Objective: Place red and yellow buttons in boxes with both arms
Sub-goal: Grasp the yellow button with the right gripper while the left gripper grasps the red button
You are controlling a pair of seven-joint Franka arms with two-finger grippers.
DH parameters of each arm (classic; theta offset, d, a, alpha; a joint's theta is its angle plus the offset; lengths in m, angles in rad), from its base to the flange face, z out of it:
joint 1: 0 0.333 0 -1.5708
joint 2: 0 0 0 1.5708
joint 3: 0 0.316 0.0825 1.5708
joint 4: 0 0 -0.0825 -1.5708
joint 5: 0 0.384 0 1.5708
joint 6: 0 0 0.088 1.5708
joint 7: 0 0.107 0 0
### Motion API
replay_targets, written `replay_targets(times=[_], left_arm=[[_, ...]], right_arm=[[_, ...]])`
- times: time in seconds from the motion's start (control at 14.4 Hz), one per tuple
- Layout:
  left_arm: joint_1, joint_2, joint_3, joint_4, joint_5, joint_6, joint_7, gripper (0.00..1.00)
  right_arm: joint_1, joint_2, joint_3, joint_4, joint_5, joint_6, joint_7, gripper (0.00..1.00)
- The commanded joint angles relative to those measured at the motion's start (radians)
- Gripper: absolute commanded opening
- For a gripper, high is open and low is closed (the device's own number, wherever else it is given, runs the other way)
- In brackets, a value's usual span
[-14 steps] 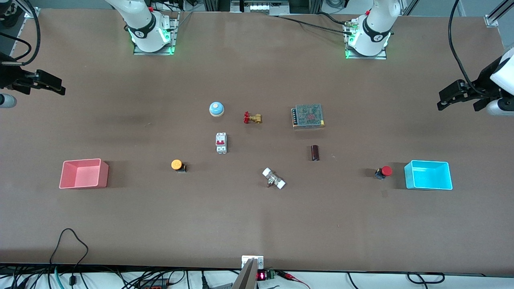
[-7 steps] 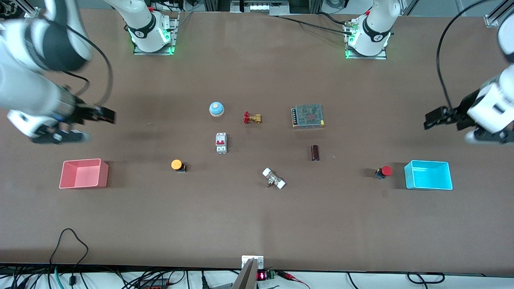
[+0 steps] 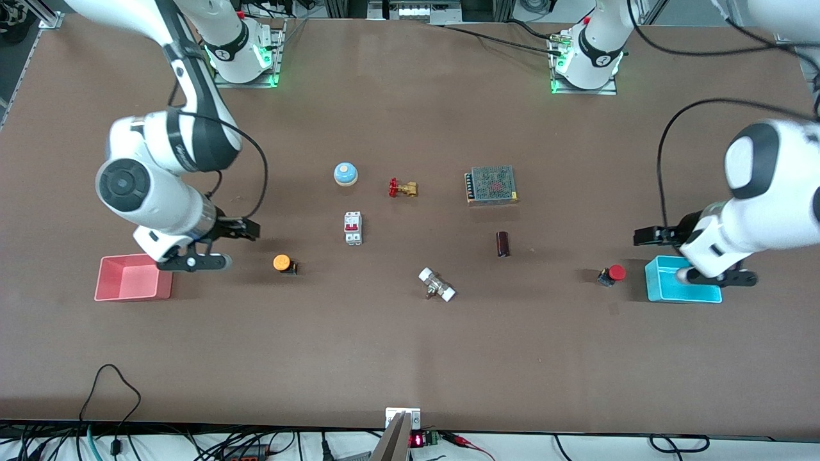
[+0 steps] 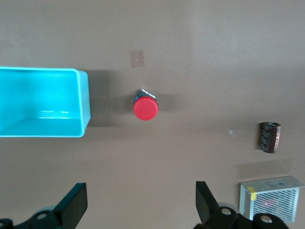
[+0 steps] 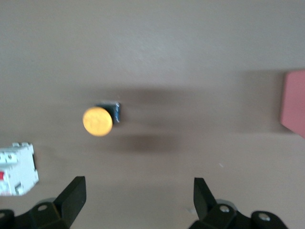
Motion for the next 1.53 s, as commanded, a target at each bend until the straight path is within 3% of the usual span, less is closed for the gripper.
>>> replay_targets(times=[0.0,0.42,0.69,0.97,1.46], left_arm=[[-0.003,0.096,-0.004,0.019,0.011,0.081,-0.002,1.0],[-0.02,0.219,0.004,0.012,0.041,0.242,-0.009,1.0],[-0.038,0.234,0.003,0.01,0.083,0.247,-0.045,1.0],[-0.037,0.237,0.006,0.007,0.107,0.247,-0.045,0.75],[-0.037,0.236,0.006,0.009,0.107,0.247,-0.045,0.4]], right_arm=[[0.027,0.078,-0.007,0.05,0.033,0.052,0.041,1.0],[0.049,0.17,-0.006,0.052,0.026,0.138,0.038,1.0],[0.054,0.2,-0.005,0.055,0.035,0.169,0.049,1.0],[0.064,0.236,-0.005,0.068,0.036,0.192,0.053,1.0],[0.069,0.286,-0.005,0.114,0.044,0.196,0.053,1.0]])
